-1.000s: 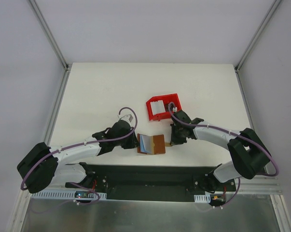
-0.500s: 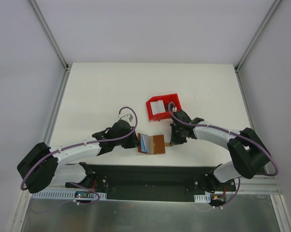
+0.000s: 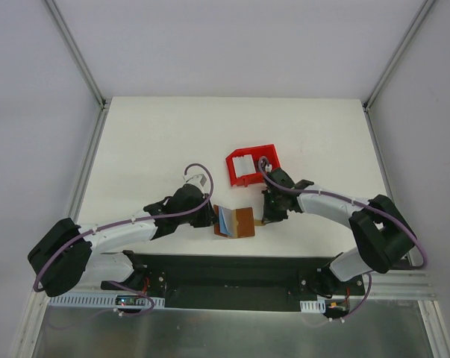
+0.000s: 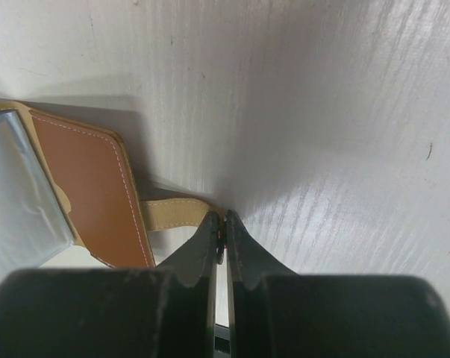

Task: Put the credit cards into the card holder
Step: Open the card holder at the center of the board.

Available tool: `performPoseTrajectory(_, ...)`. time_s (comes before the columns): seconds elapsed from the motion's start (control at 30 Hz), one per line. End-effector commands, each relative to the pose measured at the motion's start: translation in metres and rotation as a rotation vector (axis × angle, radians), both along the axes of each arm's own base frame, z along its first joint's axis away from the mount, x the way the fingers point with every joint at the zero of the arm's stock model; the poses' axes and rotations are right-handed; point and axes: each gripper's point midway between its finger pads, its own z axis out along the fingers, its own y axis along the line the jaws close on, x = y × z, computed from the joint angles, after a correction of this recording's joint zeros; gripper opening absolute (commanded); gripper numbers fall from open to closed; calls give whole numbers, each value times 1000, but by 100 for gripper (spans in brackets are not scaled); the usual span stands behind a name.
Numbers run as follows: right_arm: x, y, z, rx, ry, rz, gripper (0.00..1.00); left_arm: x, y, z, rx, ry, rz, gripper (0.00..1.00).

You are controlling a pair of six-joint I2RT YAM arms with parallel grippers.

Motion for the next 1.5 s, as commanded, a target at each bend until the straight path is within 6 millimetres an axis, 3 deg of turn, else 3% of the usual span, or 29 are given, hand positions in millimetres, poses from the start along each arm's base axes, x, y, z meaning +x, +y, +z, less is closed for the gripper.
performPoseTrajectory(0.0, -4, -5, -9, -43, 34, 19, 5, 14, -6, 14, -40, -36, 32, 14)
performPoseTrajectory(0.13, -4, -5, -9, -45, 40, 22, 5, 15, -5, 17, -46, -45, 37, 18)
performPoseTrajectory(0.57, -3, -5, -9, -52, 44, 24, 5, 17, 2, 22, -53, -64, 68, 18)
performPoseTrajectory(1.0, -3, -5, -7, -52, 44, 22, 5, 13, 1, 16, -47, -37, 44, 0)
performPoseTrajectory(1.17, -1, -7, -5, -62, 29, 11, 7, 12, 0, 19, -52, -41, 39, 0)
performPoseTrajectory(1.27, 5, 0, 14, -10, -21, 9, 15, 13, -3, 24, -59, -49, 21, 0)
performPoseTrajectory(1.37, 17, 19, 52, 110, -97, 9, 34, 14, -4, 31, -64, -48, 29, 0)
performPoseTrajectory(1.47, 27, 35, 86, 193, -175, 3, 42, 15, -5, 36, -69, -47, 35, 0)
